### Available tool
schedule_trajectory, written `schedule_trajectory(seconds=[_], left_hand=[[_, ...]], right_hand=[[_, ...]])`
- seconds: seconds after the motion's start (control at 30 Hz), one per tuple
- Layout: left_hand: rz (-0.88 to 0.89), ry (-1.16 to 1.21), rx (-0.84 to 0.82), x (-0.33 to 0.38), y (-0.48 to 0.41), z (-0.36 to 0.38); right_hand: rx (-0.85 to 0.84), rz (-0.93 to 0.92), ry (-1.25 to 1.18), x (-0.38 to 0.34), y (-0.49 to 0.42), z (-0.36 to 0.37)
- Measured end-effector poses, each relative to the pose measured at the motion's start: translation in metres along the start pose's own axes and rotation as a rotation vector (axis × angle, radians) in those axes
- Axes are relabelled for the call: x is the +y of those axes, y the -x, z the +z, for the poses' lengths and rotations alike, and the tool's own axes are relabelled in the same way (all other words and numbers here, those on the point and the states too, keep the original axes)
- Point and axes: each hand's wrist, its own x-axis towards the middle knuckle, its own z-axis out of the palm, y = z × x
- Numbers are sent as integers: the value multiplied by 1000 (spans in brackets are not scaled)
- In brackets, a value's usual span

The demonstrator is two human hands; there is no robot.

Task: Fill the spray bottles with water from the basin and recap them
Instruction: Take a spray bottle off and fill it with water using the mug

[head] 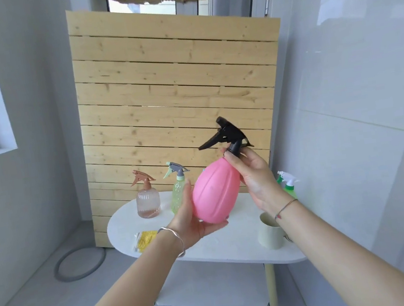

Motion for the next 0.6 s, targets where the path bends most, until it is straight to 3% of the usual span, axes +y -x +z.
schedule_trajectory(seconds=[0.1, 0.2, 0.3, 0.4, 0.47, 0.6], left_hand=[[160, -26, -20, 2, 4, 2], [199, -212, -10, 1, 10, 6], [68, -287, -37, -2, 15, 11], [12, -117, -101, -2, 15, 16], [116, -52, -112, -5, 15, 18], [252, -203, -47, -11, 10, 15]], right_hand=[[97, -25, -41, -5, 0, -1], [79, -38, -45, -9, 0, -2], [17, -40, -30, -13, 3, 0], [26, -37, -25, -14, 5, 5], [57, -44, -50, -15, 3, 6], [99, -51, -83, -14, 0, 5]])
